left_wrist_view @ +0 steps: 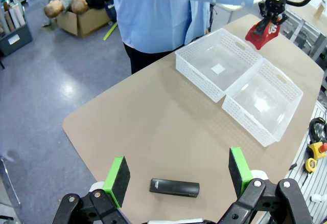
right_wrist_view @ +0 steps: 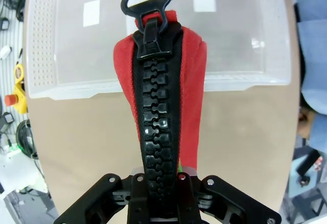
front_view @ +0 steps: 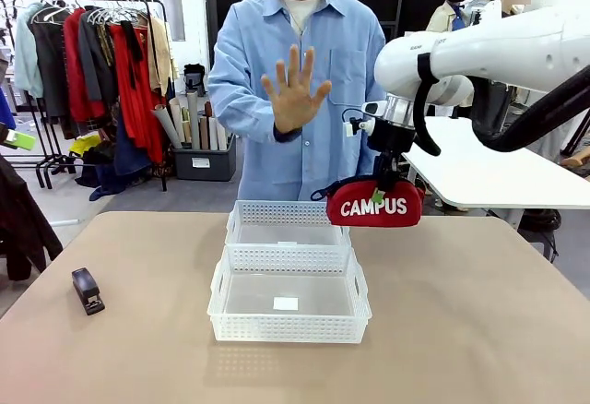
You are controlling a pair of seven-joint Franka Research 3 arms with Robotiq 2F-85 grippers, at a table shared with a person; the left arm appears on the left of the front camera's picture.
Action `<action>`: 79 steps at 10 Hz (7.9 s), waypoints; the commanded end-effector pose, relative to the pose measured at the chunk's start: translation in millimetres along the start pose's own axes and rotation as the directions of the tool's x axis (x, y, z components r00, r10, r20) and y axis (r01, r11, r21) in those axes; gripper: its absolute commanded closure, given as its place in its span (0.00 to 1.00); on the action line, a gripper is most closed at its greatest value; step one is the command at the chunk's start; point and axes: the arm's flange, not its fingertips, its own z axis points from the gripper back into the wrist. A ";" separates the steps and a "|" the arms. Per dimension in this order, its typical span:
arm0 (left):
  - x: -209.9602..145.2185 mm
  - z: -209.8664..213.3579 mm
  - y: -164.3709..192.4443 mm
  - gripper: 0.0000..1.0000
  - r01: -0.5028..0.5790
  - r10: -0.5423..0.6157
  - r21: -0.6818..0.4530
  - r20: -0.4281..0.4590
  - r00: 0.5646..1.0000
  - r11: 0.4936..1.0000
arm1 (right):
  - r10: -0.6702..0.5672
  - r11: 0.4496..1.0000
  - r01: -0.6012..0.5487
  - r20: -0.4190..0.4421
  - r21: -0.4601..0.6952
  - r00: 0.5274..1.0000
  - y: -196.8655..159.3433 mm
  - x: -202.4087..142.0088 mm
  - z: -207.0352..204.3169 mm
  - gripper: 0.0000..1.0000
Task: Distribute items into two baskets.
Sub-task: Move the picked Pencil pouch towards the Organizing basket indicated by the person, stopping as directed, then place the picked Pencil pouch into the Organizing basket as instructed by the person.
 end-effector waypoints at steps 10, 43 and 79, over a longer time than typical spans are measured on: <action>-0.1 0.4 -0.1 0.00 0.005 -0.005 -0.010 0.020 1.000 1.000 | 0.048 0.996 -0.048 -0.002 0.072 0.999 124.6 -191.3 148.6 1.00; -0.1 0.4 -0.1 0.00 0.005 -0.005 -0.010 0.020 1.000 1.000 | 0.034 0.983 -0.027 -0.036 0.179 0.999 189.1 -96.3 108.6 1.00; -0.1 0.4 -0.1 0.00 0.005 -0.005 -0.010 0.020 1.000 1.000 | 0.141 0.986 -0.140 -0.003 -0.085 0.990 215.0 136.4 -117.8 1.00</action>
